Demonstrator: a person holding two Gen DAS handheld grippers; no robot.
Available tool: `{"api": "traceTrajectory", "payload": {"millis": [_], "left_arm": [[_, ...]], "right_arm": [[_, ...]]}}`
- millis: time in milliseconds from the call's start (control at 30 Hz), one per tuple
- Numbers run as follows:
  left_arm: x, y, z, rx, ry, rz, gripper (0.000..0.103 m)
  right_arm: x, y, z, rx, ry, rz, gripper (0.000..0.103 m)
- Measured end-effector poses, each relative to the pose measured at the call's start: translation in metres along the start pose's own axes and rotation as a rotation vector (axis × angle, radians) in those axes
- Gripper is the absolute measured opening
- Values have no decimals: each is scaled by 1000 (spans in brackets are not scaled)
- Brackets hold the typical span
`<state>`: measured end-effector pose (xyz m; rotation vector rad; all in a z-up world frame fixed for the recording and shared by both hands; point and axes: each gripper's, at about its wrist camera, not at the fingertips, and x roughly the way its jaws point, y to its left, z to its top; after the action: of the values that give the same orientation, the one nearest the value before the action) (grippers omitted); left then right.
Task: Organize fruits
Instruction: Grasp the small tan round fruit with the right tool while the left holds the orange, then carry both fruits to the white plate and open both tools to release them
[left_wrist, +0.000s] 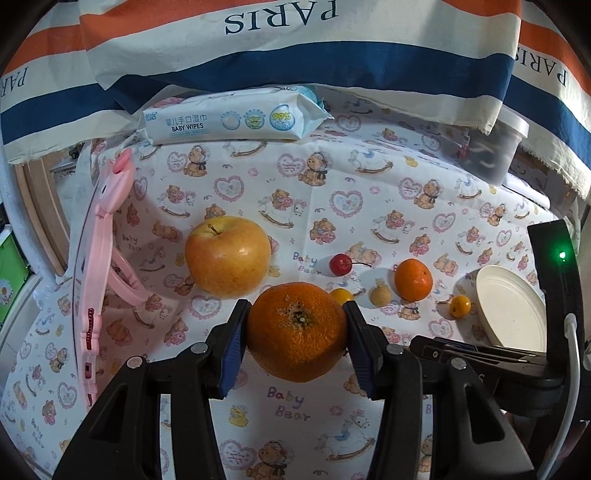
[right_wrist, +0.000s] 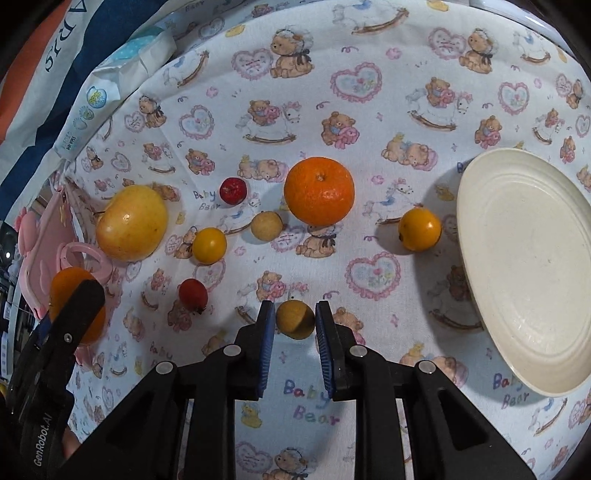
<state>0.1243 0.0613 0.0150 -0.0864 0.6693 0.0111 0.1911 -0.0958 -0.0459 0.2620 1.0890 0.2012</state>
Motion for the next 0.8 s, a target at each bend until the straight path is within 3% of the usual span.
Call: {"api": "traceTrajectory", "payload": {"millis": [200,400,667,800], "left_arm": [[7,4,0,-17,32,-6,49],[5,3,0,-6,8,21,49],[2,0,0,-2,21,-42,49],[-2,-5,-2,18,4,-37,49]], "right_arm": [[0,5,0,-56,-1,-11,23],[-6,7,-5,-86,-13,-19,24],[-41,-1,-16,-135,-44,44,24],[-62,-7,-20,-159,-91,45,24]]}}
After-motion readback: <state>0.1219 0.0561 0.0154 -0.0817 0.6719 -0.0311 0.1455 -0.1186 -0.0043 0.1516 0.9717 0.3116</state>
